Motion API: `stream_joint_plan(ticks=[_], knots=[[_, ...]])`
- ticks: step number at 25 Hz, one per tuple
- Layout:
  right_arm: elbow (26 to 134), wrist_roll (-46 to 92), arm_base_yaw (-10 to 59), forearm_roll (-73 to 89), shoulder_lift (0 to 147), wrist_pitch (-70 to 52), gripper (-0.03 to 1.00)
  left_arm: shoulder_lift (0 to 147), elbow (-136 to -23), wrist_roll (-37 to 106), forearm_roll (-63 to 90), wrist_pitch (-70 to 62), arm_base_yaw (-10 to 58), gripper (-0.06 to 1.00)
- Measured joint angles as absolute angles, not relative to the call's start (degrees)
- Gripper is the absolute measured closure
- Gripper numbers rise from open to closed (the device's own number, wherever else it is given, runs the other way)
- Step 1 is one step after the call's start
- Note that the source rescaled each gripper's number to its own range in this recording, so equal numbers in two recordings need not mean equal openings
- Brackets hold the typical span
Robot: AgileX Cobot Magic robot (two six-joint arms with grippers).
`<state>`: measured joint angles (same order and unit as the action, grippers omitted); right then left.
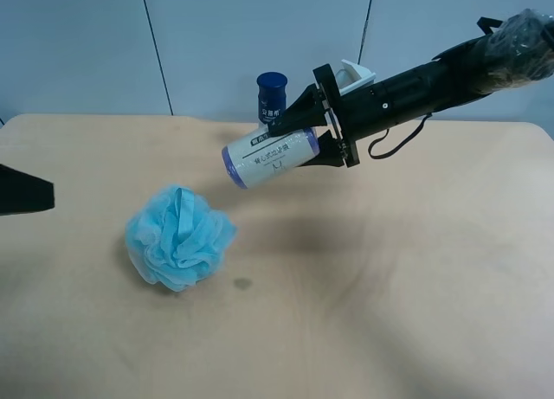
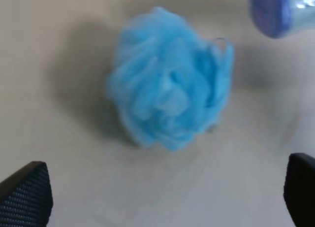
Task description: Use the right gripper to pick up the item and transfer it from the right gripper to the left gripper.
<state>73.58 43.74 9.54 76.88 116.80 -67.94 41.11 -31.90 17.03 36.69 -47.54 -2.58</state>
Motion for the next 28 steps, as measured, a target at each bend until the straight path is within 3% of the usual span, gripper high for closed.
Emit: stream_joint_plan(ticks=[13,28], knots=[[73.6,43.9,9.5,76.9,116.8,-67.9,0.97,64.1,-31.9,48.5,65.9,-46.5,-2.6,0.10],[73.6,44.3,9.5,76.9,116.8,-67.9,0.97,66.6,-31.9,53.5,70.6,-46.9,-2.6,0.10]])
